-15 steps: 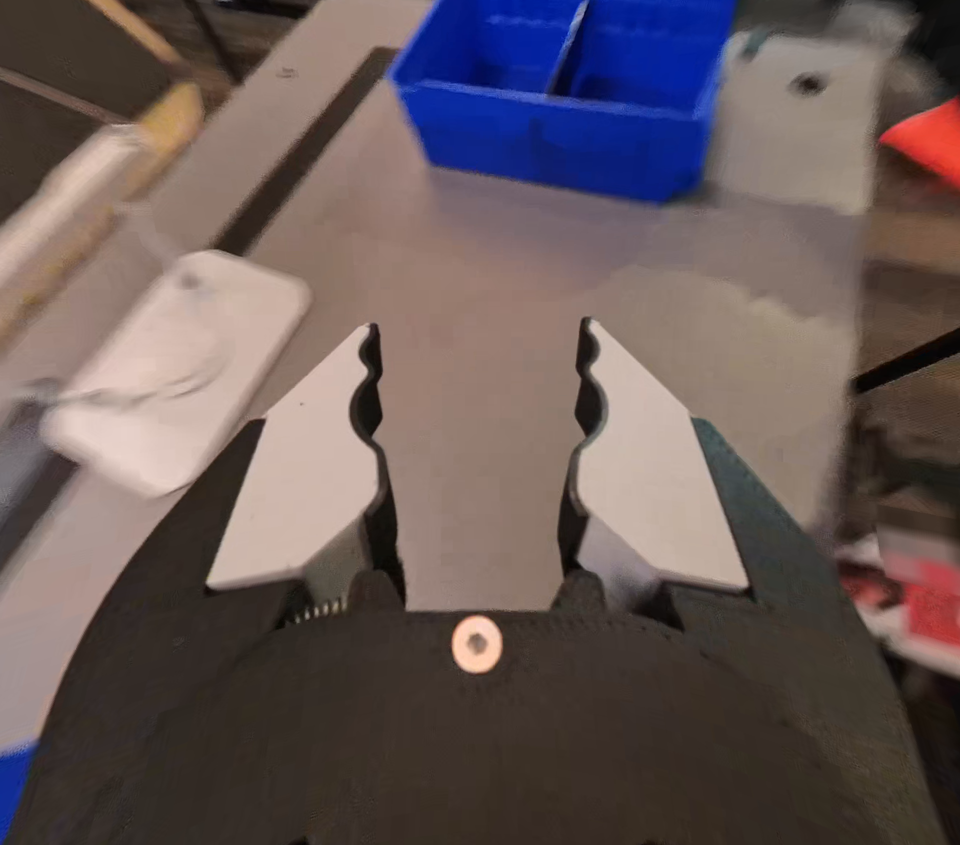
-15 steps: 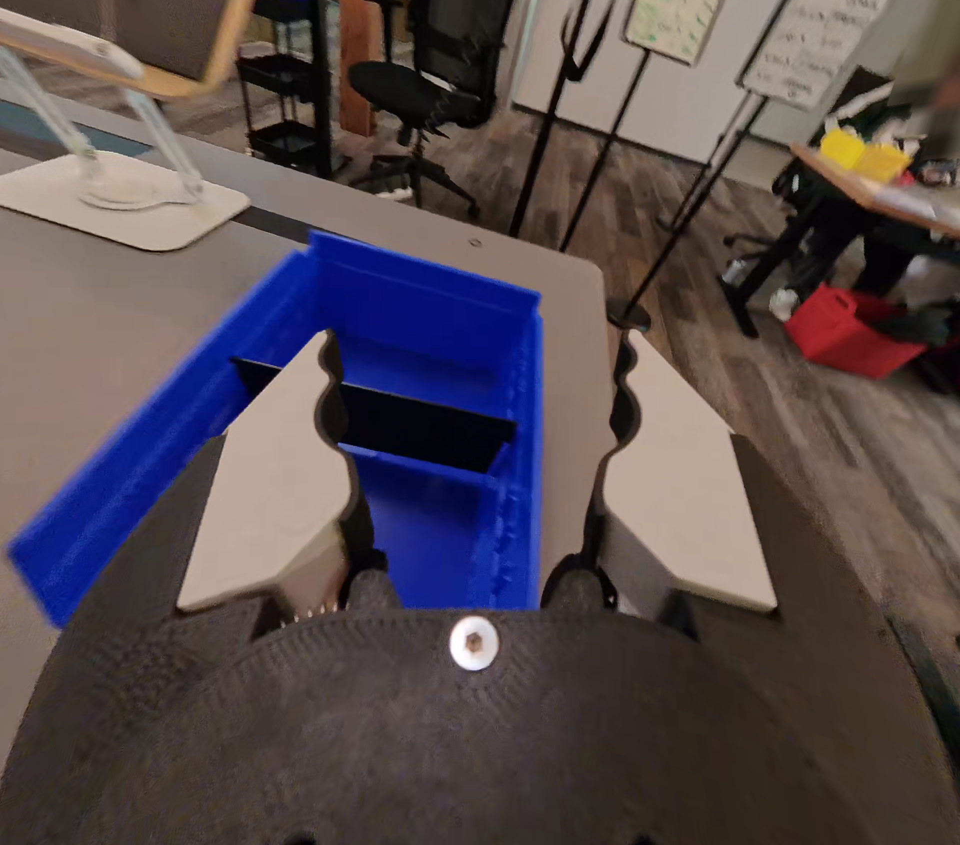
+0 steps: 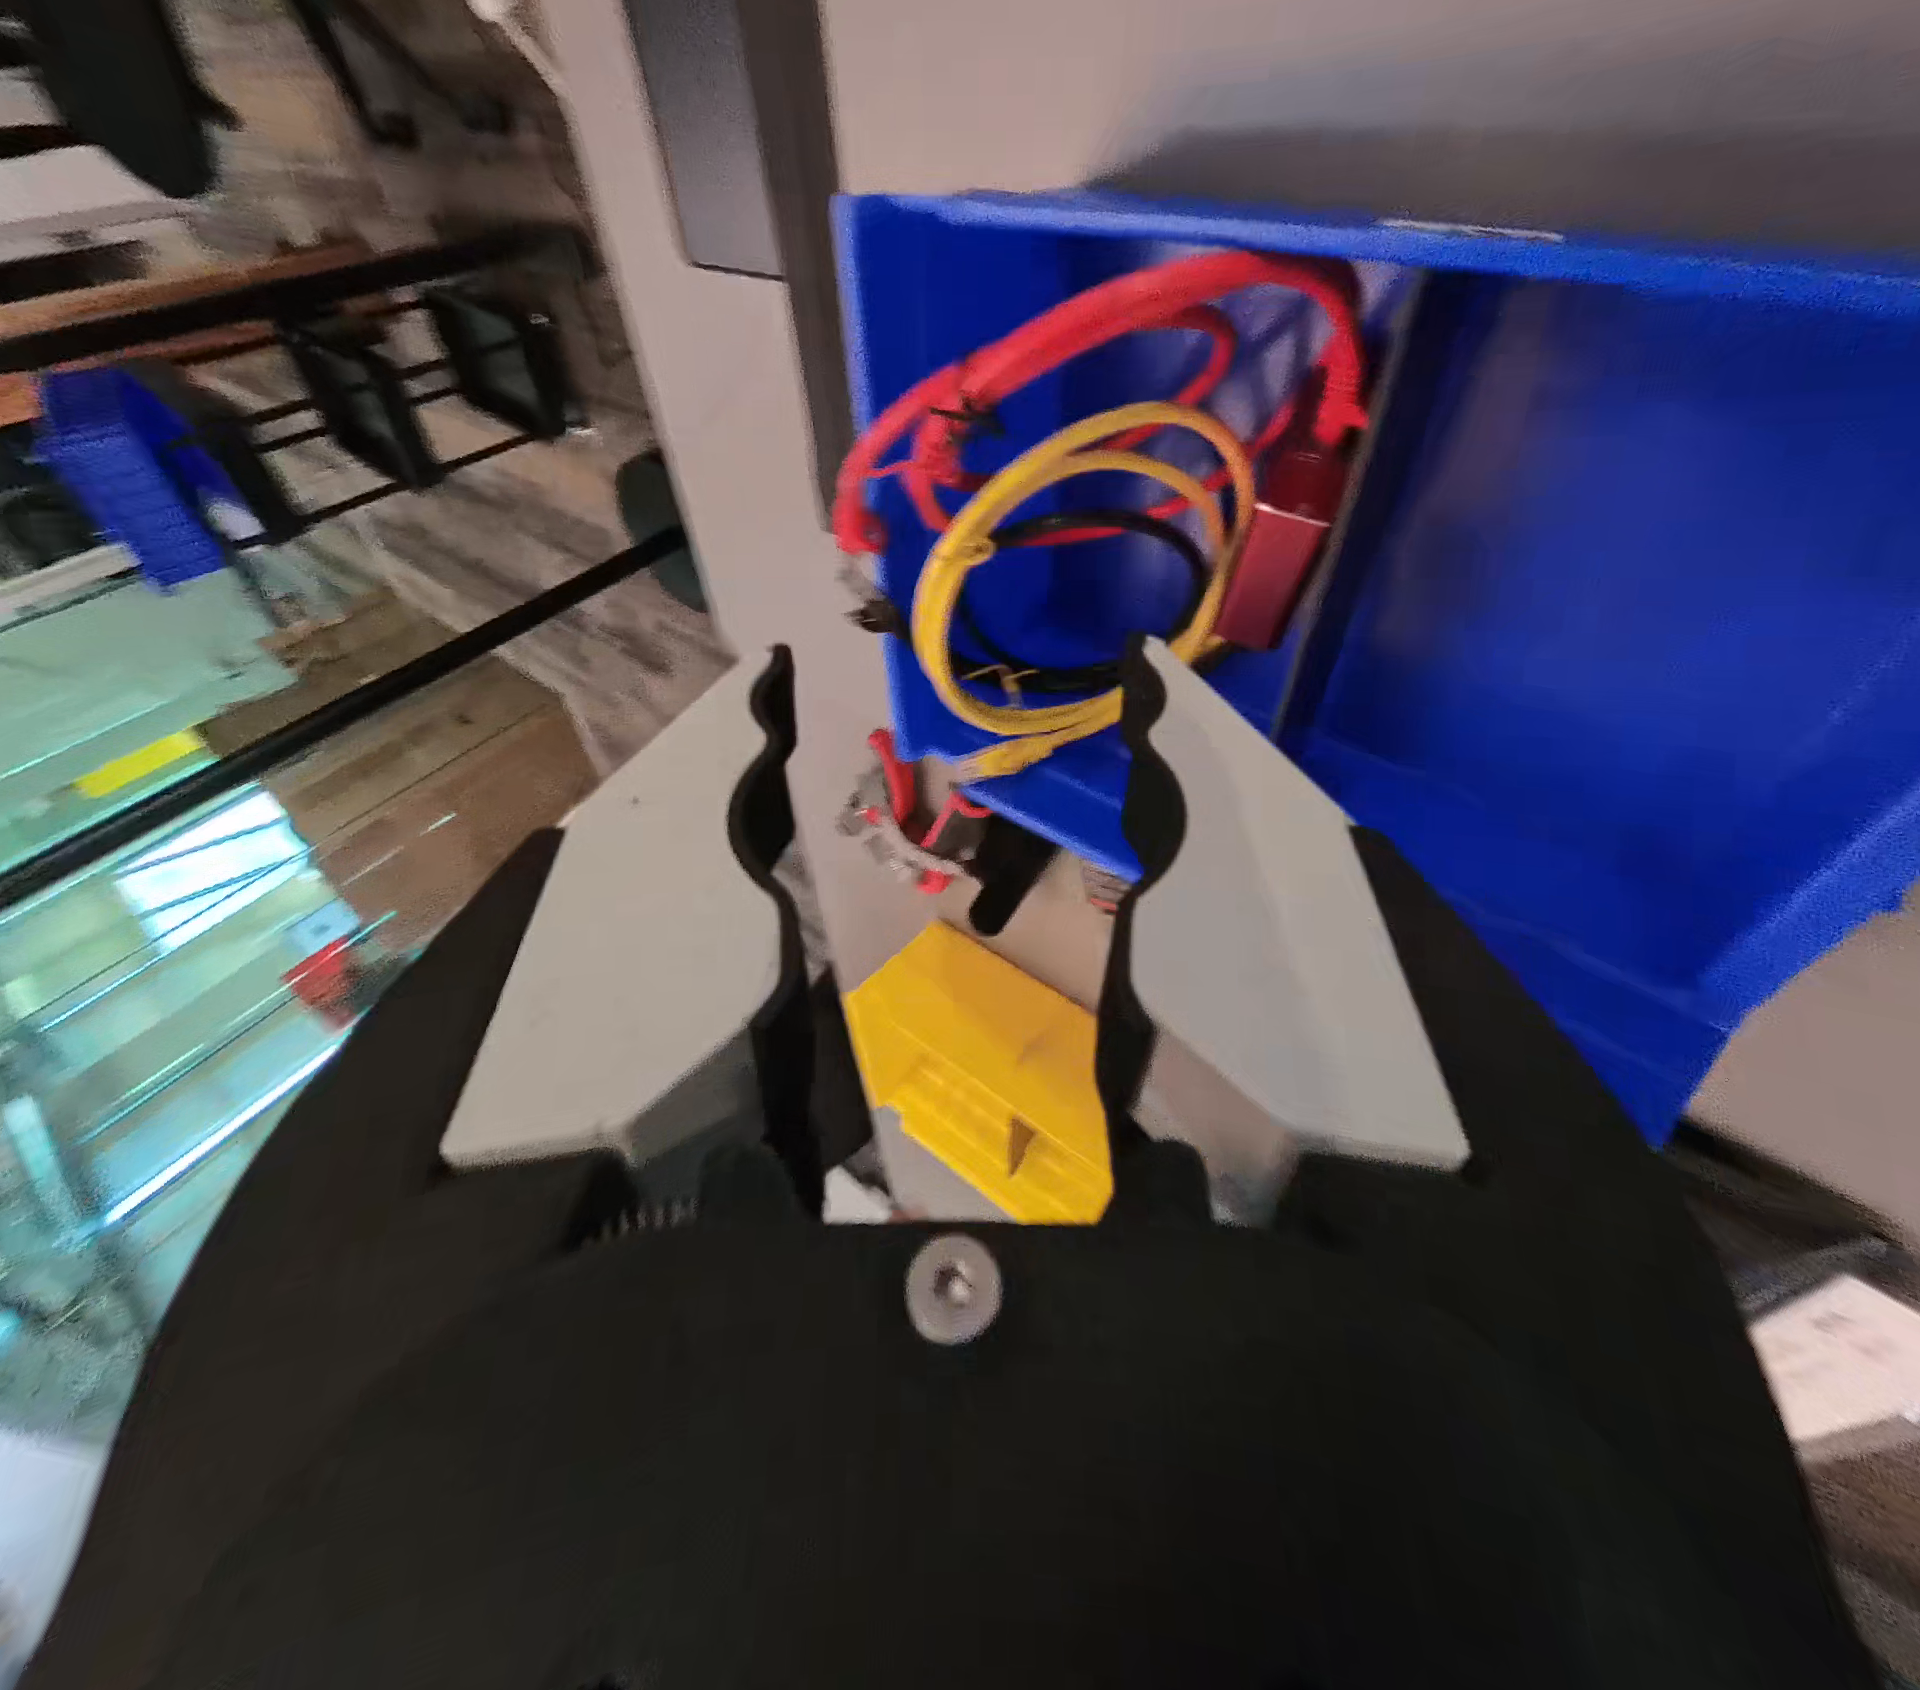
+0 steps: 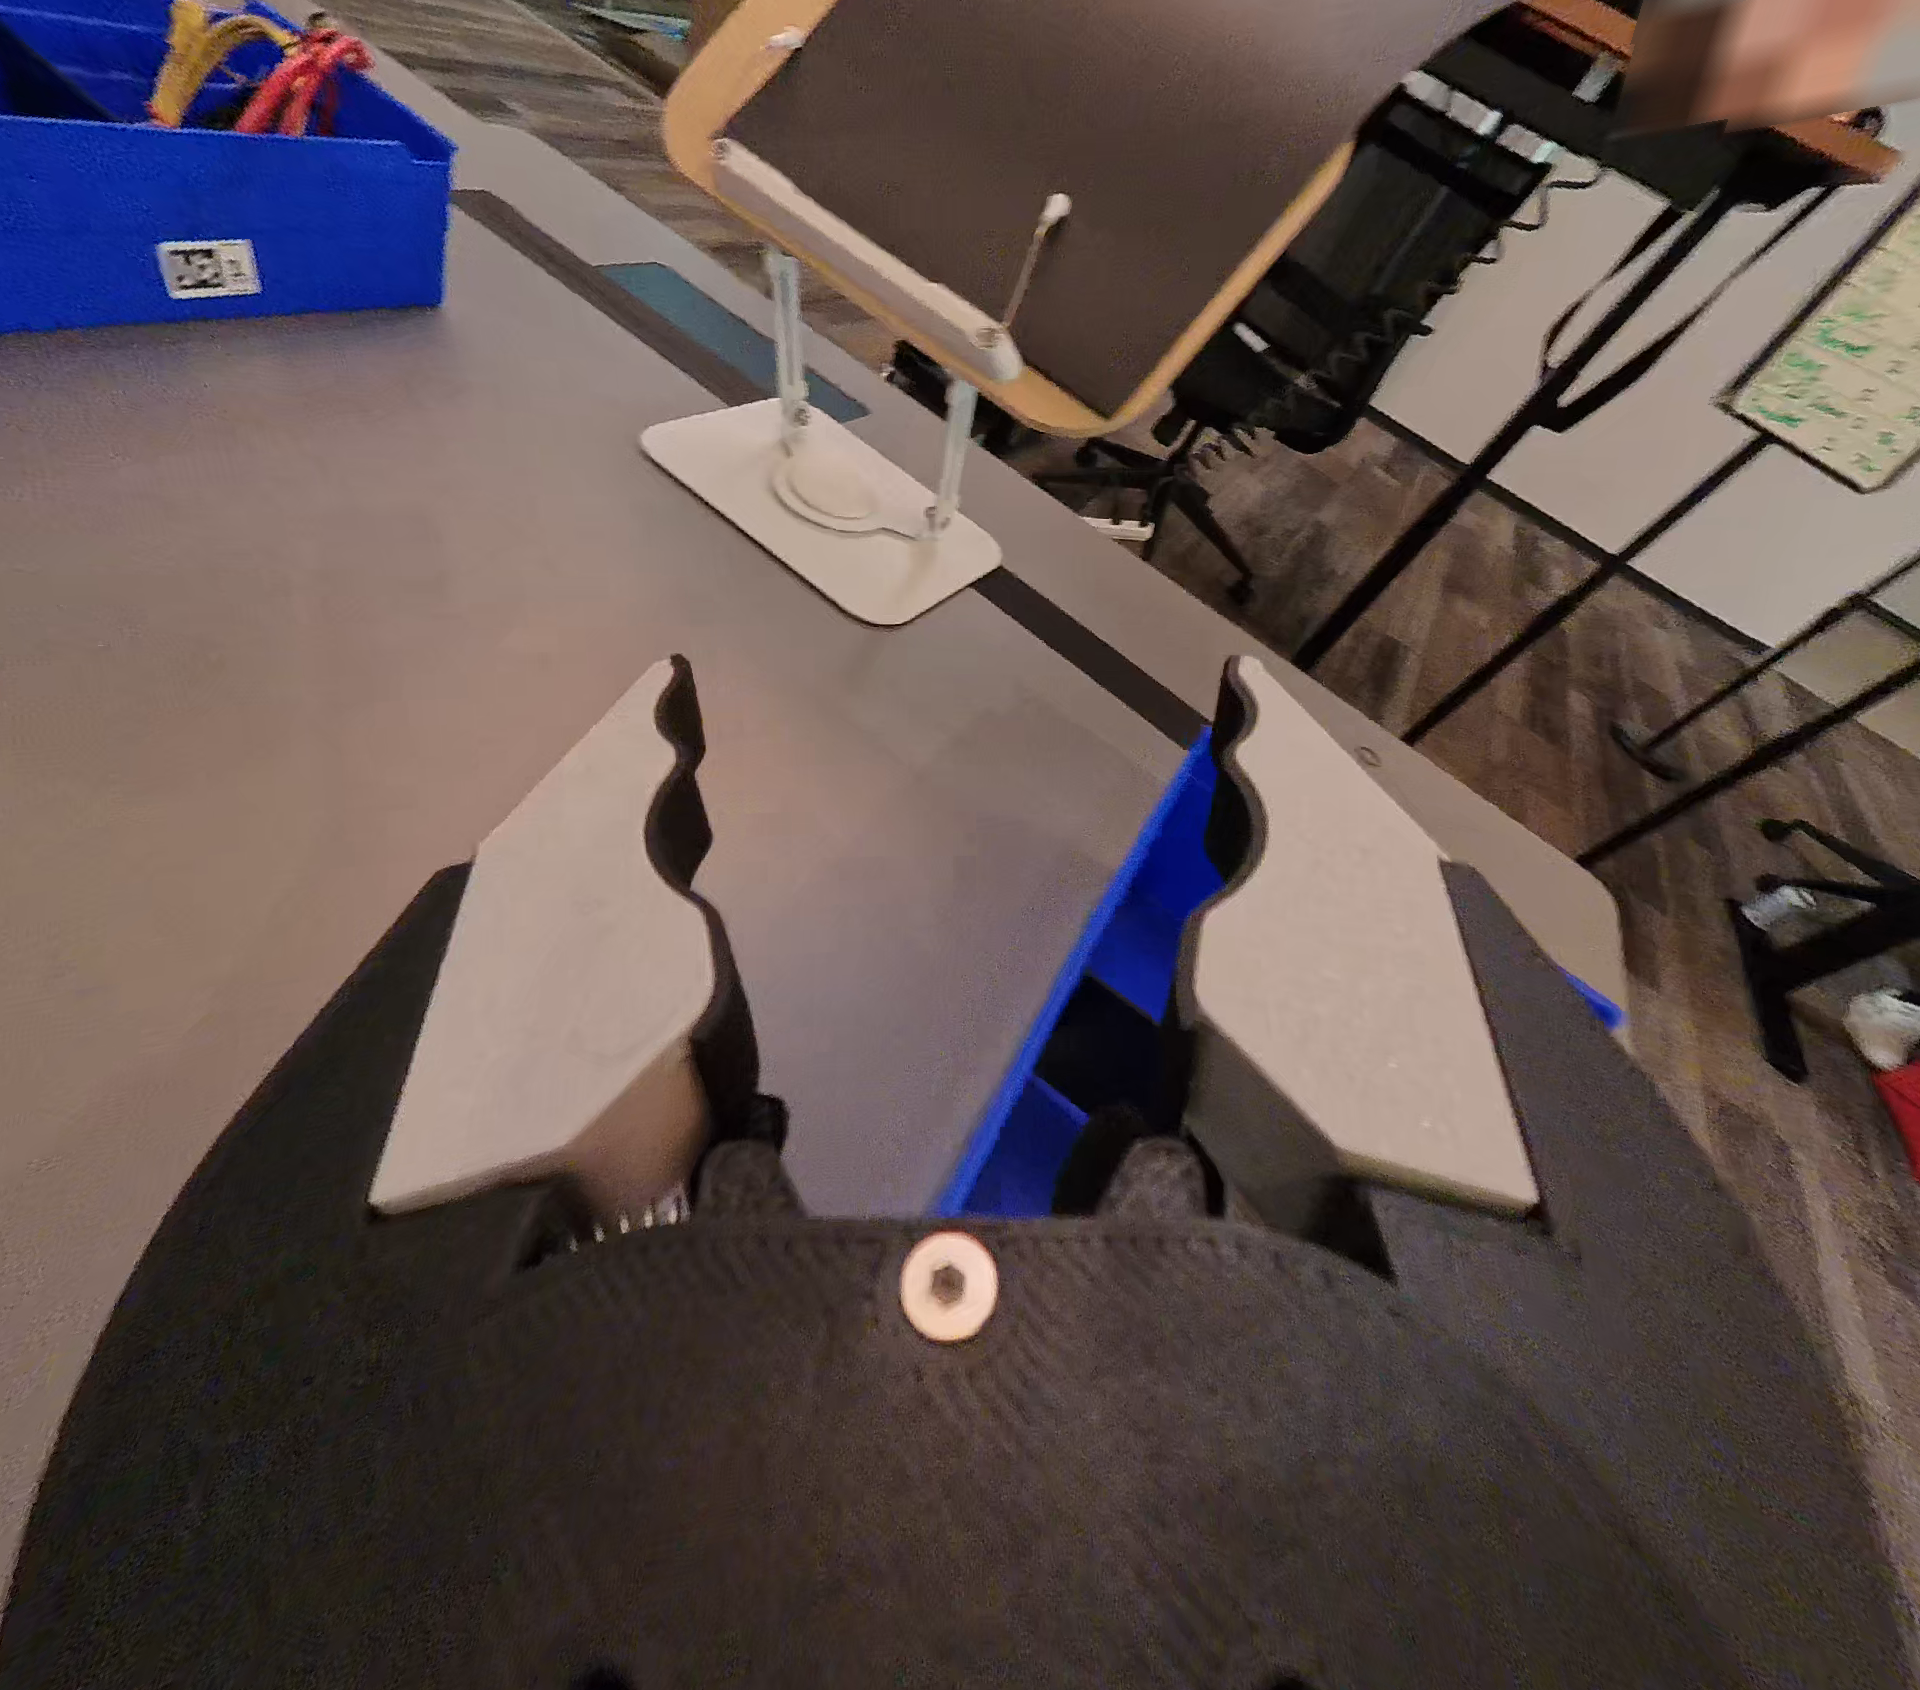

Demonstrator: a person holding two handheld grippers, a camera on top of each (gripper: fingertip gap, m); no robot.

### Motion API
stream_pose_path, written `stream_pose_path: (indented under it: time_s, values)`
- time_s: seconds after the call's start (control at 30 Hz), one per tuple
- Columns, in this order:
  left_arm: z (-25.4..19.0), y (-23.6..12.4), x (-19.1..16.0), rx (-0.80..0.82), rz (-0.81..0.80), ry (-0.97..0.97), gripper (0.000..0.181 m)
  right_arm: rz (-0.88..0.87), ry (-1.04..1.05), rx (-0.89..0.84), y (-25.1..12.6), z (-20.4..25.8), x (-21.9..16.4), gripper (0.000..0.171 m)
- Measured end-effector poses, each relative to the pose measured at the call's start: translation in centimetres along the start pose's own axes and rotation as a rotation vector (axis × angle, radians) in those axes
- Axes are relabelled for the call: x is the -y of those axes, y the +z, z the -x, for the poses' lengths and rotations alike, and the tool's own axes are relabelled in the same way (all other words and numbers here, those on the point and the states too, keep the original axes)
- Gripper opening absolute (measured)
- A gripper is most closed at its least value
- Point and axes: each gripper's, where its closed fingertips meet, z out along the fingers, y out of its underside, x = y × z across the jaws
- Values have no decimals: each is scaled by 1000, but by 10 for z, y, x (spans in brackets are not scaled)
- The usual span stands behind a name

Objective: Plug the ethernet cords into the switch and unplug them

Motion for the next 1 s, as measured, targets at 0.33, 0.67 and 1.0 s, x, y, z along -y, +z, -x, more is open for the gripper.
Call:
stream_pose_path:
  time_s: [0.33, 0.67, 1.0]
  values:
    - [-68, 48, -12, -389, -96, -185, 46, 27, 52, 119, 19, 34, -10, 96]
    - [-84, 93, -46, -443, 49, -5, 27, 17, 138, 158, 33, 41, -15, 93]
    - [-89, 100, -39, -515, -6, 96, 21, 52, 193, 181, 55, 47, -27, 92]
